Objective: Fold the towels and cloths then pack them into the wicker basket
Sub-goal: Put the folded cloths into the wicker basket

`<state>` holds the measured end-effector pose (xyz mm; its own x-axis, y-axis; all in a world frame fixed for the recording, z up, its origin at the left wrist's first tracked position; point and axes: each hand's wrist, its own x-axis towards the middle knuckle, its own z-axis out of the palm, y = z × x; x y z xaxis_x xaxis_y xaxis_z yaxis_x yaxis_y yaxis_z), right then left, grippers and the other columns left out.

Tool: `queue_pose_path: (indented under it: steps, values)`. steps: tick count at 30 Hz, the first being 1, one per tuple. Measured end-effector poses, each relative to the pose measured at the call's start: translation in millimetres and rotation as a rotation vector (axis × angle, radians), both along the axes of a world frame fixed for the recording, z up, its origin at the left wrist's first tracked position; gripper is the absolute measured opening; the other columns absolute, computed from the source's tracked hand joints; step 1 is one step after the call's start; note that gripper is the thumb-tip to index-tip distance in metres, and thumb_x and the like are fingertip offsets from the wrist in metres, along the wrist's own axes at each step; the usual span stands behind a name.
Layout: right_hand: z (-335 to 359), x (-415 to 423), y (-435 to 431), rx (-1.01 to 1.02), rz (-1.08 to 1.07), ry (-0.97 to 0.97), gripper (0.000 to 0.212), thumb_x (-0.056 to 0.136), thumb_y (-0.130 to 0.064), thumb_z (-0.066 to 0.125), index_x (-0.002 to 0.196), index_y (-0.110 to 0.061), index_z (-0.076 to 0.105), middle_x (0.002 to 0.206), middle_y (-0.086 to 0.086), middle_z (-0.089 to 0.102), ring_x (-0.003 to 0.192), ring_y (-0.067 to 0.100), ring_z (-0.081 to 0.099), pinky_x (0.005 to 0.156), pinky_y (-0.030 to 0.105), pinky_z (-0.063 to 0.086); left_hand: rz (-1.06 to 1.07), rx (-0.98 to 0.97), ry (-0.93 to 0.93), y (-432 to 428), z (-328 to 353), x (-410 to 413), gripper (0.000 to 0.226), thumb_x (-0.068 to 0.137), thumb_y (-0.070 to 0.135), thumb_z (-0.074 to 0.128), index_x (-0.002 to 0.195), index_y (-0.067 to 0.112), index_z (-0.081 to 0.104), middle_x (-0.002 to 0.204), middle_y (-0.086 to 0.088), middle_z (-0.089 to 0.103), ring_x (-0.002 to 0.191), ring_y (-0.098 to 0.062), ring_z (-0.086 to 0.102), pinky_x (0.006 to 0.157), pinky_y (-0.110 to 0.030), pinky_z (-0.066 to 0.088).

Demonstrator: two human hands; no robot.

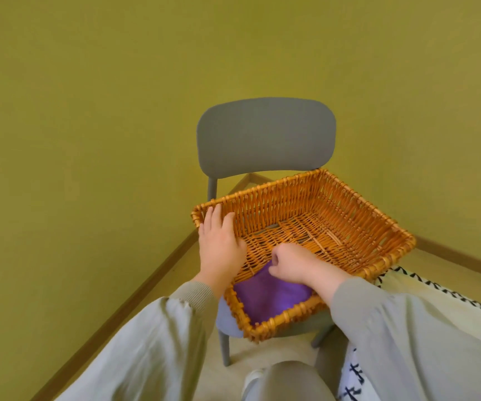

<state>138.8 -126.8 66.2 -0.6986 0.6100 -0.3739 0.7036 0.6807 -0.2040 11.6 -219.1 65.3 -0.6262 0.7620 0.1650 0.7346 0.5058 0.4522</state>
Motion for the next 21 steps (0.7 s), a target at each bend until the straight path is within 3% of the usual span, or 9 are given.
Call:
queue_pose_path:
  steps: [10, 21]
  values:
    - [65, 123, 27, 0.313, -0.332, 0.330, 0.020, 0.089, -0.023, 0.052, 0.102, -0.012, 0.063, 0.110, 0.007, 0.057, 0.107, 0.027, 0.053, 0.084, 0.034, 0.046, -0.272, 0.008, -0.046, 42, 60, 116, 0.056, 0.090, 0.013, 0.049, 0.145, 0.011, 0.035, 0.157, -0.009, 0.020, 0.146, -0.023, 0.012, 0.118, -0.038, 0.016]
    - [85, 290, 31, 0.431, -0.577, 0.402, 0.034, 0.087, -0.017, 0.054, 0.120, -0.008, 0.056, 0.124, 0.008, 0.052, 0.115, 0.026, 0.045, 0.097, 0.033, 0.038, -0.580, -0.065, -0.291, 81, 87, 265, 0.054, 0.094, 0.014, 0.048, 0.145, 0.010, 0.033, 0.151, -0.008, 0.026, 0.138, -0.024, 0.031, 0.113, -0.033, 0.028]
